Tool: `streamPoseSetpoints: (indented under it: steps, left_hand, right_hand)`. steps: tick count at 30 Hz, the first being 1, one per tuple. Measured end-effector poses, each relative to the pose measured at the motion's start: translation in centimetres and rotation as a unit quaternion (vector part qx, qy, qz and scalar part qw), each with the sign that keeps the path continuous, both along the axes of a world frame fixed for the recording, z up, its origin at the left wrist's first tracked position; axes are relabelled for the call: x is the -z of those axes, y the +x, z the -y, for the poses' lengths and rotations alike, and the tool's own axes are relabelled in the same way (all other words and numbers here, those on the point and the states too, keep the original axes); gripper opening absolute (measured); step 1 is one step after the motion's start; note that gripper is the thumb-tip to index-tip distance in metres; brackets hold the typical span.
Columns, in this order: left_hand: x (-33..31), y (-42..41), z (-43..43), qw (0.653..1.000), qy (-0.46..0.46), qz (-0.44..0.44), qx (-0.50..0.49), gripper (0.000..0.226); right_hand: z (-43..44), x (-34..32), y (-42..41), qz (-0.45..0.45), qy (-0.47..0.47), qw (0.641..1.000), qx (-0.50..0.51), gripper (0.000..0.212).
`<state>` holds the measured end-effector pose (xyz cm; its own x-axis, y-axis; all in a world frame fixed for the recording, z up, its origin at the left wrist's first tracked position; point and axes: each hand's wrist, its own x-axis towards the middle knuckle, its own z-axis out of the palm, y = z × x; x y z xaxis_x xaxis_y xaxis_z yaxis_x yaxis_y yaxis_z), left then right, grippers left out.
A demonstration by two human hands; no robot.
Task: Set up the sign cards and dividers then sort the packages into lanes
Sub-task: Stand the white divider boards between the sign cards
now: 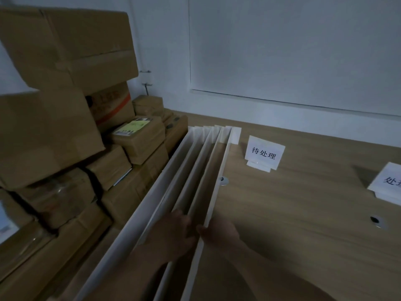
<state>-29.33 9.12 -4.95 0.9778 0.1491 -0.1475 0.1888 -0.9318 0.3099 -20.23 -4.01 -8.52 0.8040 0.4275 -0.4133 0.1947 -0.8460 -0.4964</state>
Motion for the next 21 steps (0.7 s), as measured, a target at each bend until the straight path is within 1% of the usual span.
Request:
streamPoseSetpoints:
  steps: [5, 9, 11, 17, 19, 21]
  left_hand:
    - [0.2, -0.8, -0.6, 1.000, 0.003, -0.006, 0.018, 0.015]
    - [0.5, -1.4, -1.1, 1.000, 0.001, -0.008, 0.001, 0.014]
    - [0.9, -1.6, -1.3, 1.000, 0.000, -0.017, -0.002, 0.016]
    - [2.2, -2.1, -1.9, 0.999, 0.017, -0.044, -0.012, 0.019]
    - [2.9, -2.1, -2.0, 0.997, 0.033, -0.063, -0.023, 0.023]
    - [3.0, -2.2, -1.7, 0.997, 0.035, -0.066, -0.029, 0.024]
  right_hand:
    - [-0.5, 0.1, 0.3, -0.018, -0.007, 1.000, 0.004, 0.031]
    - [-0.8, 0.3, 0.1, -0.006, -0.006, 1.000, -0.003, 0.028]
    - [-0.9, 0.5, -0.1, -0.010, -0.010, 1.000, -0.004, 0.030]
    - [-1.2, 1.0, -0.4, -0.033, 0.001, 0.999, 0.015, 0.027]
    - [-1.2, 1.0, -0.5, -0.026, 0.001, 0.999, 0.030, 0.027]
    - [-1.2, 1.0, -0.6, -0.012, -0.003, 0.999, 0.035, 0.029]
